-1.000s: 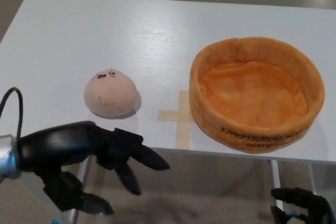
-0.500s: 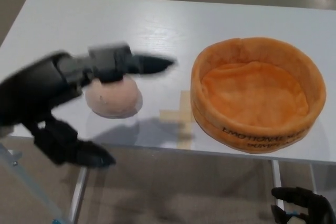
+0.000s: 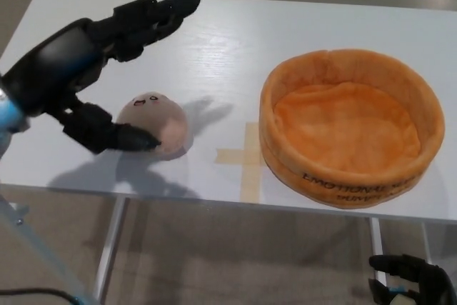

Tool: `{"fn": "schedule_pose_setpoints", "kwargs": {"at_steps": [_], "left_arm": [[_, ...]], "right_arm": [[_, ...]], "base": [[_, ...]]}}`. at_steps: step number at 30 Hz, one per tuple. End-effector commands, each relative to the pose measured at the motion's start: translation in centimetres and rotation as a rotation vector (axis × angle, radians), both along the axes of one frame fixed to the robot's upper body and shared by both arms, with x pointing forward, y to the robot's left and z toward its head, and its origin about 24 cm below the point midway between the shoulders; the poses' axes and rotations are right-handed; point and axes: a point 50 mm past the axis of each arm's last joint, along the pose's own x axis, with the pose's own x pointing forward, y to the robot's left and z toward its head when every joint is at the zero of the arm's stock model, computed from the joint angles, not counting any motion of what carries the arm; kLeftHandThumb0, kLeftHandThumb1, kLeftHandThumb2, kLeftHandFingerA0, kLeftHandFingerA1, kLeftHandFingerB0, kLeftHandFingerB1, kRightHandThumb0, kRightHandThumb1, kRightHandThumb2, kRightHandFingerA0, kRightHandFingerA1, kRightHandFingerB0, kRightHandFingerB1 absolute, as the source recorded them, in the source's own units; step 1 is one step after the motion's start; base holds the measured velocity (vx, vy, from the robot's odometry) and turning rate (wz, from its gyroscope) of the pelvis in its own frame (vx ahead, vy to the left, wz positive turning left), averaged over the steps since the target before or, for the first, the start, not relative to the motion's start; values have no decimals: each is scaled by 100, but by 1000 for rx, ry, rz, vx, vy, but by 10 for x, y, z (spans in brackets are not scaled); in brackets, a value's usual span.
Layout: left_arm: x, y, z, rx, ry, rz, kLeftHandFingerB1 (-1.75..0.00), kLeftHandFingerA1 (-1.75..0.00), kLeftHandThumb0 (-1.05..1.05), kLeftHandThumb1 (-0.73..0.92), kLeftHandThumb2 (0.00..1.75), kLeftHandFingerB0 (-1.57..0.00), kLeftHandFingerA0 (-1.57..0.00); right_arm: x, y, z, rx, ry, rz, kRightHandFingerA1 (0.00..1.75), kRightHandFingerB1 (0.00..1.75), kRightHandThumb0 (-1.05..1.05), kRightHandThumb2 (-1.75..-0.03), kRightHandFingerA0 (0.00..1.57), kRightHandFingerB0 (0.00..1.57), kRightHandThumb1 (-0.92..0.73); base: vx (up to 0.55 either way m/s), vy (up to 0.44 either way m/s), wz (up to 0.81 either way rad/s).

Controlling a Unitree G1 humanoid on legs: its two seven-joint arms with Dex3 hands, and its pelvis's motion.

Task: Use the left hand to pick up the pink round toy on the left and place it inside the orange plate on the desk.

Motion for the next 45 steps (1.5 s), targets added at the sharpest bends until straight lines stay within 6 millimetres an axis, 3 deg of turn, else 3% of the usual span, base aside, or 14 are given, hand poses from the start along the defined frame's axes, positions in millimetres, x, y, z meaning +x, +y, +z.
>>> {"fn": "schedule_pose_setpoints", "kwargs": {"at_steps": [1, 6, 7, 9, 10, 19, 25, 26, 27, 29, 32, 33, 35, 45], "left_arm": [[47, 0, -34, 434, -119, 332, -12, 0, -57, 38, 73, 0, 0], [57, 3, -52, 508, -88, 392, -24, -13, -51, 32, 74, -5, 0], [57, 4, -55, 519, -78, 399, -25, -19, -62, 37, 55, -6, 0], [59, 4, -60, 532, -66, 407, -25, -19, -62, 37, 55, -6, 0], [59, 5, -64, 534, -54, 411, -28, -18, -50, 29, 74, -5, 0], [60, 11, -98, 548, 112, 444, -20, -5, -53, 36, 73, -4, 0], [60, 13, -108, 575, 150, 467, -26, -26, -60, 39, 53, -7, 0], [59, 13, -112, 582, 153, 472, -32, -24, -50, 34, 75, -7, -2], [58, 13, -116, 590, 157, 470, -27, -27, -52, 39, 54, -10, -11], [56, 12, -121, 601, 159, 458, -35, -42, -50, 39, 64, -8, -27], [55, 11, -123, 610, 150, 452, -35, -42, -50, 39, 64, -8, -27], [54, 10, -124, 557, 152, 450, -37, -56, -20, 79, 64, -52, -92], [52, 8, -124, 472, 147, 458, -44, -63, -12, 83, 66, -69, -108], [58, 5, -111, 399, 57, 513, -66, -95, -15, 75, 76, -89, -106]], "right_arm": [[-5, -5, -3, -1, 17, -16, 65, 53, -33, -56, 70, 73, -56], [-6, -4, -3, 1, 19, -10, 65, 52, -32, -56, 70, 72, -56], [-6, -4, -4, 5, 19, -11, 63, 52, -30, -56, 68, 71, -56], [-6, -3, -4, 11, 19, -13, 63, 52, -30, -56, 68, 71, -56], [-6, -3, -4, 9, 19, -12, 62, 53, -30, -56, 69, 72, -56], [-6, -3, -3, -7, 19, -2, 65, 53, -30, -56, 70, 73, -56], [-6, -3, -3, -8, 19, -1, 69, 54, -29, -56, 73, 73, -56], [-5, -3, -4, -6, 28, -6, 64, 53, -30, -56, 73, 73, -56], [-5, -2, -4, -6, 33, -5, 64, 52, -28, -56, 74, 72, -57], [-5, -2, -4, -10, 33, 6, 63, 52, -29, -56, 71, 71, -57], [-5, -2, -3, -16, 32, 18, 63, 52, -29, -56, 71, 71, -57], [-5, -2, -3, -12, 31, 14, 64, 53, -30, -56, 71, 72, -57], [-5, -2, -4, -7, 30, 8, 64, 53, -28, -56, 71, 72, -56], [-4, -2, -3, 2, 25, 8, 65, 54, -30, -56, 71, 72, -56]], "base": [[0, 0, 0], [0, 0, 0], [0, 0, 0], [0, 0, 0], [0, 0, 0], [0, 0, 0], [0, 0, 0], [0, 0, 0], [0, 0, 0], [0, 0, 0], [0, 0, 0], [0, 0, 0], [0, 0, 0], [0, 0, 0]]}}
